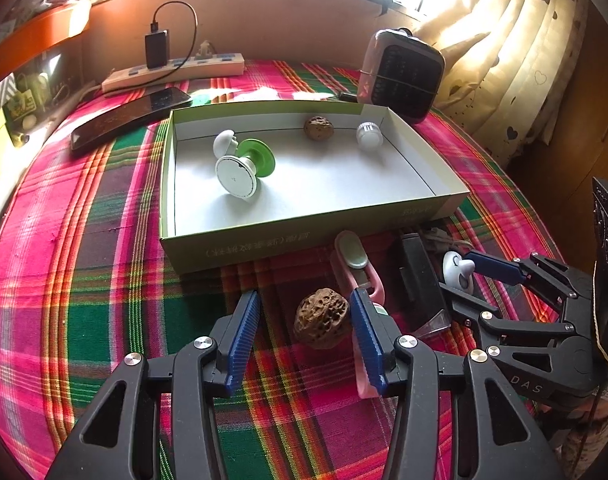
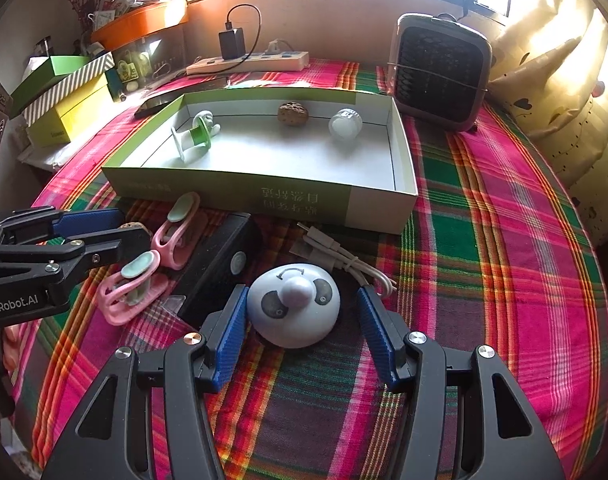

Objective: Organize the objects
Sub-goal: 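Grasp the second walnut with the left gripper while the right gripper grasps the panda-face toy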

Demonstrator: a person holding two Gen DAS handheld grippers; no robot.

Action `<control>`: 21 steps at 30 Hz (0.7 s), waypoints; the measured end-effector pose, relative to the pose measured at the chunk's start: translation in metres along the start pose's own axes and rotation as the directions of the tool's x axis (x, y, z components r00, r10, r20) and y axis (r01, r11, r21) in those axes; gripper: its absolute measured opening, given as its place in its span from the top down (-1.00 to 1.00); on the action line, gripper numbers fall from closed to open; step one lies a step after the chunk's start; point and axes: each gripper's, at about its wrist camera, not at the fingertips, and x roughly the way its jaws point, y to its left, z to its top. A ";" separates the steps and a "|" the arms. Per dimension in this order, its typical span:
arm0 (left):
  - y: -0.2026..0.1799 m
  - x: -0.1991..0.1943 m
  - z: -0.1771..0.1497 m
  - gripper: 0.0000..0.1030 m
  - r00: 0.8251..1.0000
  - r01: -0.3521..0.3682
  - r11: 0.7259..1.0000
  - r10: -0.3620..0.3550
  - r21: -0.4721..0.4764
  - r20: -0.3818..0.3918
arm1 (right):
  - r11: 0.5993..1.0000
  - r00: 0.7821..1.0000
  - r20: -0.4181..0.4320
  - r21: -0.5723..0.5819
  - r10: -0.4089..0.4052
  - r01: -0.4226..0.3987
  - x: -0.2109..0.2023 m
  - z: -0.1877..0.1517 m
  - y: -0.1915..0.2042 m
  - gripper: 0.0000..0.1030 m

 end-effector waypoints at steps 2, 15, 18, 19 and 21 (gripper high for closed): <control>0.001 0.002 0.001 0.10 1.000 -0.001 1.000 0.001 0.001 0.002 | 1.000 1.000 0.000 -0.003 -0.001 0.001 0.000 0.000 0.000 -0.08; 0.007 0.002 0.001 0.10 1.000 -0.003 1.000 0.003 -0.013 0.006 | 1.000 1.000 0.003 -0.002 -0.009 0.009 -0.001 -0.001 -0.003 -0.07; 0.007 0.001 0.000 0.10 1.000 -0.007 1.000 0.007 -0.011 0.009 | 1.000 1.000 0.004 -0.006 -0.009 0.009 -0.001 -0.001 -0.003 -0.01; 0.007 0.002 0.000 0.10 1.000 -0.009 1.000 0.009 -0.009 0.009 | 1.000 1.000 0.004 -0.007 -0.009 0.010 -0.001 -0.001 -0.003 0.00; 0.006 0.002 -0.001 0.10 1.000 -0.004 1.000 0.004 -0.004 0.003 | 1.000 1.000 0.005 -0.009 -0.009 0.009 -0.001 -0.001 -0.003 0.04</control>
